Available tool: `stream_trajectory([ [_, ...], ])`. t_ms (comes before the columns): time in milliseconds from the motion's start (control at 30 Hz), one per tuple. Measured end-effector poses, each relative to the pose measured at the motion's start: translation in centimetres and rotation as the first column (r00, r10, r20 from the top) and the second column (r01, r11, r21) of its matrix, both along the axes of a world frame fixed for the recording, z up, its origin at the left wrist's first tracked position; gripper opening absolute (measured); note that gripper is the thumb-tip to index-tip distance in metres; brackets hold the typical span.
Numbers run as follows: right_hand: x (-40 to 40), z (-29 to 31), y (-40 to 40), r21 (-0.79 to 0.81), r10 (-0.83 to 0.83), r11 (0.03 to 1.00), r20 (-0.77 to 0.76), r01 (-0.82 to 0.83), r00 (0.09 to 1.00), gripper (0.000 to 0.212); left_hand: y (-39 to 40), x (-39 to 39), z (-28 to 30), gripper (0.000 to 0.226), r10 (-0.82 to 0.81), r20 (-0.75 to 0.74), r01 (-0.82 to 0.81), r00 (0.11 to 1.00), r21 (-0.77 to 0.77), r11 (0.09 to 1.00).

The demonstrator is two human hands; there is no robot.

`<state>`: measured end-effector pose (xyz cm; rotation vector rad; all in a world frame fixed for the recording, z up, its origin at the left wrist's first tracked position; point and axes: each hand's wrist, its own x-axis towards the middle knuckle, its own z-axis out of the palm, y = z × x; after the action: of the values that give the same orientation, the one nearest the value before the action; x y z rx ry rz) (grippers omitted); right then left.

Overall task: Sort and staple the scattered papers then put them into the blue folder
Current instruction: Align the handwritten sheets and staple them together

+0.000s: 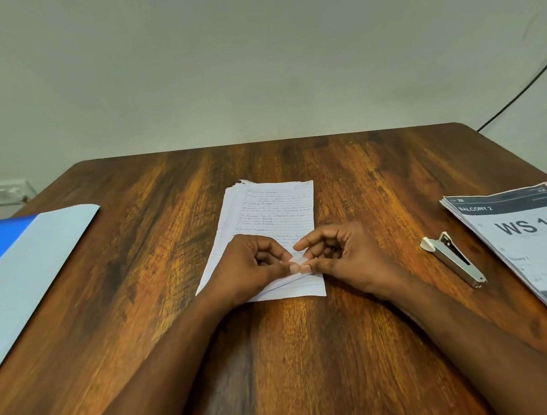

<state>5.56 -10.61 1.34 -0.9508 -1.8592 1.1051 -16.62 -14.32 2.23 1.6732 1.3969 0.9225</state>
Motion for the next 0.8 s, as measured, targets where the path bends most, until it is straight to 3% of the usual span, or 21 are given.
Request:
stream_trajectory([
  [233,0.35,0.31,-0.23,-0.012,0.048,0.999,-0.047,-0.049,0.998,0.045,-0.33,-0.55,0.49,0.028,-0.070,0.082,0.072,0.994,-0.024,0.997],
  [400,0.63,0.65,-0.58,0.015,0.050,0.999,0.014,-0.050,0.999,0.039,-0.66,-0.67,0.81,0.034,-0.096,0.131,0.101,0.987,-0.028,0.995],
  [800,0.81,0.65,-0.72,0.008,0.058,0.998,0.036,-0.058,0.998,0.042,-0.46,-0.43,0.58,0.046,-0.030,0.151,0.038,0.988,-0.055,0.998],
])
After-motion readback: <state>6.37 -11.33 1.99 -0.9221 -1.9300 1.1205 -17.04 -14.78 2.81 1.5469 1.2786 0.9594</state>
